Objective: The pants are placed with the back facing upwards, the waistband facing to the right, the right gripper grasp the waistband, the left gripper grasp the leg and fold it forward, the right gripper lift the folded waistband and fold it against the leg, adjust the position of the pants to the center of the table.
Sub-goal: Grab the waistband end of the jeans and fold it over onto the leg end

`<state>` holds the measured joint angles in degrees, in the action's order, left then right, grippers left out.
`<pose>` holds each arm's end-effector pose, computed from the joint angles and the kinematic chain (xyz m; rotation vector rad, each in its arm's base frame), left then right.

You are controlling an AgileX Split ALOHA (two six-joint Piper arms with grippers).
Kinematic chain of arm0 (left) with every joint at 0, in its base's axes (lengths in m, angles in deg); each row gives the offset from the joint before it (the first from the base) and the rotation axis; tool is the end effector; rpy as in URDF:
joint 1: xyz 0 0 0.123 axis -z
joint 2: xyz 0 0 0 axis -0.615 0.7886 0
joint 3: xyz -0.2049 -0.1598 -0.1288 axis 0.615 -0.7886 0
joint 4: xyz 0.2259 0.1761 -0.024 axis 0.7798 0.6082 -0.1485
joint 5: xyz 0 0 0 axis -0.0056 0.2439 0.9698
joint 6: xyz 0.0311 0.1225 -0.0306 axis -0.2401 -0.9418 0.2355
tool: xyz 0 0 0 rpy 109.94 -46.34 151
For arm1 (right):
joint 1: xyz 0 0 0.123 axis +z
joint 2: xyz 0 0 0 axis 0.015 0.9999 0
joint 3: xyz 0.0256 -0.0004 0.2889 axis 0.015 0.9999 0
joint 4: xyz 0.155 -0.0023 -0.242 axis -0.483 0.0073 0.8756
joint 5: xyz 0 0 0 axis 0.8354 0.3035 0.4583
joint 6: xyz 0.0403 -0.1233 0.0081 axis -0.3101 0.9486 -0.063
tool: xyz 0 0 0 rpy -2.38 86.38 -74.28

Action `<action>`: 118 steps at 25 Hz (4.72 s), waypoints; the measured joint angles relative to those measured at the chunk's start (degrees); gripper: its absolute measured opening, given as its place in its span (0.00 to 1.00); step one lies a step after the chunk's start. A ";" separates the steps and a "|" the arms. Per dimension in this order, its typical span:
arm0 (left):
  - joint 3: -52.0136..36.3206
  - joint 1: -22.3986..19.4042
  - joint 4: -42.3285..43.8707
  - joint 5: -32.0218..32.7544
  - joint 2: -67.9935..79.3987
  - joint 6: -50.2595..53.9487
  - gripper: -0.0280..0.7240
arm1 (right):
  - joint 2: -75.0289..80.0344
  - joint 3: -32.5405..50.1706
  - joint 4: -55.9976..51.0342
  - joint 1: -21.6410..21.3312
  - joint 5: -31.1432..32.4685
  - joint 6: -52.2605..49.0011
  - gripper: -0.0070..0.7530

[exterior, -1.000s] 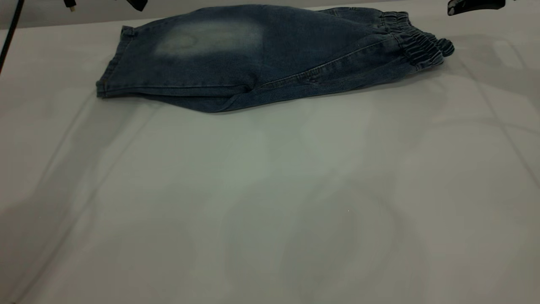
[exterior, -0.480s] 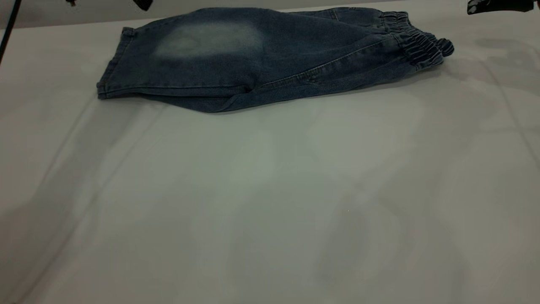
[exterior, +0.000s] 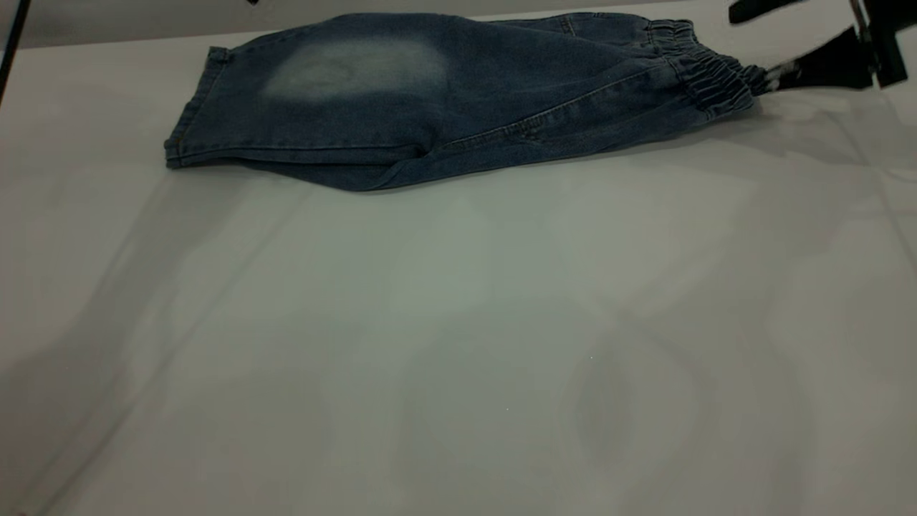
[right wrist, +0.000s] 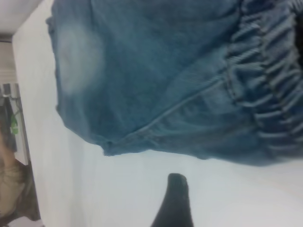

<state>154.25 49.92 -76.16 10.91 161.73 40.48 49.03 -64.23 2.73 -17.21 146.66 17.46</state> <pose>0.5327 -0.1085 0.1486 0.5740 2.6304 0.0507 0.4705 -0.0404 0.0281 0.4066 2.5372 1.3271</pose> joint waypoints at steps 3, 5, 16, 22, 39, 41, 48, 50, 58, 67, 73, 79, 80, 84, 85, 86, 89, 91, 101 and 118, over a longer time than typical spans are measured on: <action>1.53 0.88 -0.40 2.16 0.00 -0.13 0.72 | 1.80 0.00 -0.41 -0.62 -0.72 0.54 0.74; 2.34 1.53 -0.59 2.19 0.05 -0.13 0.73 | 2.88 0.00 -0.61 -0.82 -1.30 0.98 0.74; 2.66 3.95 -1.27 1.62 0.11 -0.13 0.73 | 6.35 0.00 -7.78 -0.77 -2.57 5.59 0.74; 2.66 4.19 -1.33 1.22 0.11 -0.14 0.73 | 8.15 0.00 -11.16 -0.77 -2.59 8.41 0.74; 2.66 4.19 -1.43 0.91 0.11 -0.19 0.73 | 11.37 -2.87 -19.15 4.94 -2.89 13.63 0.67; 2.66 4.19 -1.49 0.91 0.11 -0.19 0.73 | 11.48 -3.75 -18.02 4.94 -3.15 13.22 0.58; 2.66 4.34 -5.64 0.26 0.16 -0.40 0.73 | 11.48 -4.66 -16.68 4.94 -4.20 12.63 0.14; 2.66 4.85 -5.84 -0.13 0.28 -0.53 0.73 | 11.20 -4.66 -15.77 4.94 -5.23 12.58 0.13; 6.65 8.94 -5.71 -0.30 4.75 -1.77 0.73 | 9.17 -4.66 -12.03 5.01 -8.27 12.14 0.12; 23.20 12.93 -5.55 6.22 17.94 -1.71 0.73 | 6.83 -4.61 -7.37 5.01 -9.22 9.88 0.12; 30.80 13.37 -5.44 8.16 26.02 -1.71 0.73 | 6.72 -4.61 -7.51 5.01 -8.66 9.68 0.12; 30.79 13.37 -5.33 8.23 28.90 -1.67 0.73 | 5.77 -4.61 -7.79 5.51 -8.38 9.63 0.12; 30.79 13.37 -5.33 8.08 29.12 -1.67 0.73 | 5.39 -4.61 -7.93 5.72 -8.33 9.63 0.12; 30.79 13.37 -5.21 7.80 30.00 -1.67 0.73 | 3.82 -4.61 -8.72 6.96 -7.83 9.80 0.12; 30.79 13.37 -5.06 7.85 30.05 -1.67 0.73 | 3.38 -4.61 -9.05 7.37 -7.48 9.95 0.12; 30.79 13.37 -5.06 7.85 30.14 -1.67 0.73 | 3.04 -4.61 -9.13 7.70 -7.15 9.97 0.12; 30.79 13.37 -5.16 7.90 30.20 -1.67 0.73 | 1.81 -4.61 -10.34 9.06 -6.15 10.13 0.12; 30.79 13.37 -5.18 7.96 30.25 -1.67 0.73 | 1.02 -4.61 -10.82 10.20 -5.33 11.03 0.12; 30.79 13.37 -5.34 8.24 30.33 -1.70 0.73 | -3.04 -4.66 -14.81 14.89 -1.51 12.42 0.12; 44.51 13.24 0.13 22.12 27.86 -1.43 0.73 | -2.81 -4.66 -14.46 15.02 -2.51 13.29 0.12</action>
<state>198.76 63.16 -76.03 33.03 189.59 39.05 46.22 -68.89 -11.73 -2.18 144.15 30.74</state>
